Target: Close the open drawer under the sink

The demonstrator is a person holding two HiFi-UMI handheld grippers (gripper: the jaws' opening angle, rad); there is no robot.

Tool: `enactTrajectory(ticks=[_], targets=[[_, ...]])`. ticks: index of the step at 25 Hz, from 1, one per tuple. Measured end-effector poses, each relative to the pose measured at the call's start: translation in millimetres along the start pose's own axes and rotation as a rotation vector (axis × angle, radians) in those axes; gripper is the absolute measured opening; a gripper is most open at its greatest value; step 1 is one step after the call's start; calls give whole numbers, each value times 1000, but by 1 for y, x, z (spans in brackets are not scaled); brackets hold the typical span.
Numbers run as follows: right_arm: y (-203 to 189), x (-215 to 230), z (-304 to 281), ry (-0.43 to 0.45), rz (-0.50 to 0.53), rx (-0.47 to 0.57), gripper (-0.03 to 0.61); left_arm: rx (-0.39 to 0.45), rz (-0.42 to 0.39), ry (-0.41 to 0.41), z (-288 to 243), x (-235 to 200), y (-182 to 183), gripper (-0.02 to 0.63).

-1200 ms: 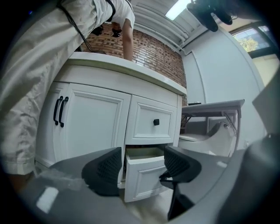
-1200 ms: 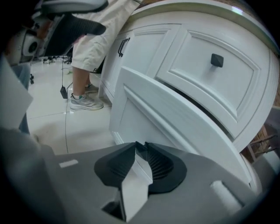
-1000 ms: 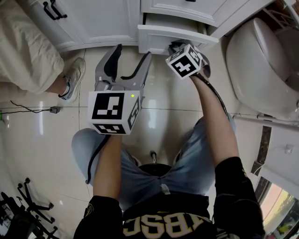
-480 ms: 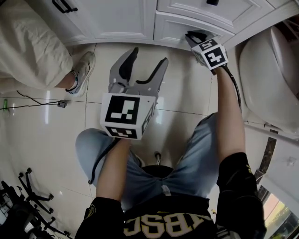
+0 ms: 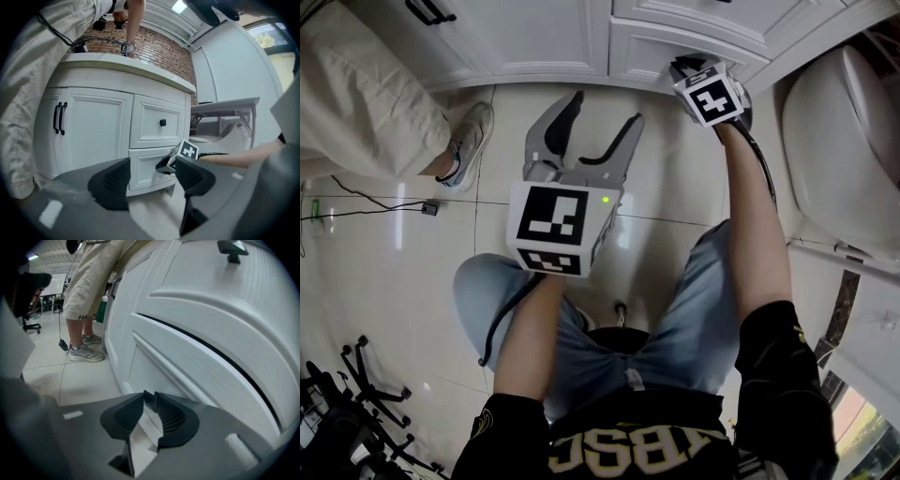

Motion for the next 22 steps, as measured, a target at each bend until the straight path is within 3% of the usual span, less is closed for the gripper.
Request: enactTrajectory(ticks=[2,4,6,8,13,22], targets=[[0,-6,-4,-23,-15,-66,101,-4,-4,2,4,1,-2,304],[9,-10,-3,-107,10,-116,104,-9,-17,8,9,1,-3,304],[18,-14,-3,-165,43,-143,106,-11,-28,19,15,-2,-3,304],[20,-14,-1,-169,70,-136,107,1,-23,28,22,-3,-2,304],[13,-9,41,-154,19,-58,117,38,-8,23,39,2,5,304],[-2,-50,188,-94,-72,302,164,105,-27,-33,61,36,13,304]])
Point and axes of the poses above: the fingertips, and each gripper's own axes: z backward along the fingers, x to its right, y out of its top, the point moved 10 cm from there along z, backward along the fingers, and after that the axes turned 15 degrees about -x, right-handed, at the moved point
